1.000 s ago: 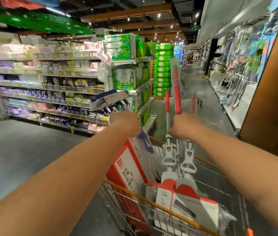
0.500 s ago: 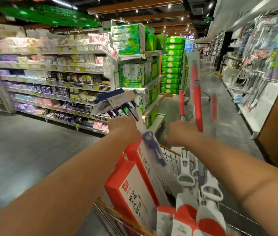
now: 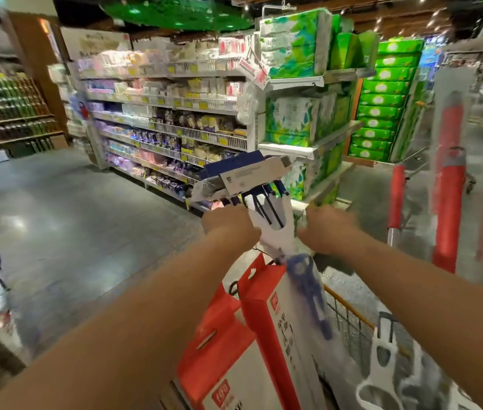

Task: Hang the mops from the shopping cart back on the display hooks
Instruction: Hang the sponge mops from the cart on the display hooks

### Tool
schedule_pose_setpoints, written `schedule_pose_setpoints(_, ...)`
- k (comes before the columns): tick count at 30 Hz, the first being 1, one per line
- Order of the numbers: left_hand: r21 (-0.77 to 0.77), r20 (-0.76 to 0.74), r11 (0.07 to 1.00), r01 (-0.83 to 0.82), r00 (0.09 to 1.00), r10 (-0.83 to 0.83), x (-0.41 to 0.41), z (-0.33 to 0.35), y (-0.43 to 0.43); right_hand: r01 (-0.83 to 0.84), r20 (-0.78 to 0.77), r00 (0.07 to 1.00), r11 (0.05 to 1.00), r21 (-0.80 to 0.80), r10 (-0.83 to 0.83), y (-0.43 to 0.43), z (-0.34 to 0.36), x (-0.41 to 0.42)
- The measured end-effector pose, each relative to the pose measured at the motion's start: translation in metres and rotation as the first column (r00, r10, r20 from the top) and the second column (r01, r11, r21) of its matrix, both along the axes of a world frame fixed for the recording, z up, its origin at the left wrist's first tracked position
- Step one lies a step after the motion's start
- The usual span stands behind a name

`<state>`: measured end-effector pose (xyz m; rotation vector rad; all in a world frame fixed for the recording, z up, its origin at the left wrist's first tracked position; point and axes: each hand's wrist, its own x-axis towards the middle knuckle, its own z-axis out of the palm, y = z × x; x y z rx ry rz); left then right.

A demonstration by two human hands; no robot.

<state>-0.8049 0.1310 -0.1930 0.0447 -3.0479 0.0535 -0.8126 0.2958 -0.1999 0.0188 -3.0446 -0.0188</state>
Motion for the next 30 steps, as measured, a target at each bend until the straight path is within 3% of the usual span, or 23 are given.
schedule_pose_setpoints(6, 0.218, -0.020, 0.973, -0.070, 0.997, 0.076, -0.050, -0.035, -0.003, 0.012, 0.001, 1.000, 0.996, -0.085, -0.012, -0.006, -0.026, -0.057)
schedule_pose_setpoints(9, 0.405, 0.012, 0.906, -0.123, 0.992, 0.129, -0.082, -0.057, -0.009, 0.034, 0.014, 0.999, 0.985, -0.167, -0.032, -0.013, -0.041, -0.082)
schedule_pose_setpoints(13, 0.607, 0.064, 0.781, -0.144, 0.989, 0.133, -0.115, -0.078, -0.012, 0.072, 0.049, 0.997, 0.957, -0.282, -0.061, -0.022, -0.060, -0.118)
schedule_pose_setpoints(18, 0.761, 0.069, 0.635, -0.133, 0.990, 0.125, -0.144, -0.102, -0.005, 0.218, 0.146, 0.974, 0.885, -0.411, -0.172, -0.029, -0.086, -0.161)
schedule_pose_setpoints(24, 0.903, 0.127, 0.394, -0.173, 0.982, 0.140, -0.161, -0.125, 0.005, 0.343, 0.278, 0.935, 0.762, -0.549, -0.220, -0.029, -0.118, -0.186)
schedule_pose_setpoints(27, 0.955, 0.110, 0.256, -0.148, 0.982, 0.155, -0.163, -0.130, 0.008, 0.355, 0.259, 0.935, 0.666, -0.656, -0.243, -0.027, -0.127, -0.187)
schedule_pose_setpoints(30, 0.982, 0.101, 0.144, -0.125, 0.981, 0.163, -0.157, -0.131, 0.006, 0.324, 0.202, 0.944, 0.627, -0.708, -0.261, -0.025, -0.125, -0.177)
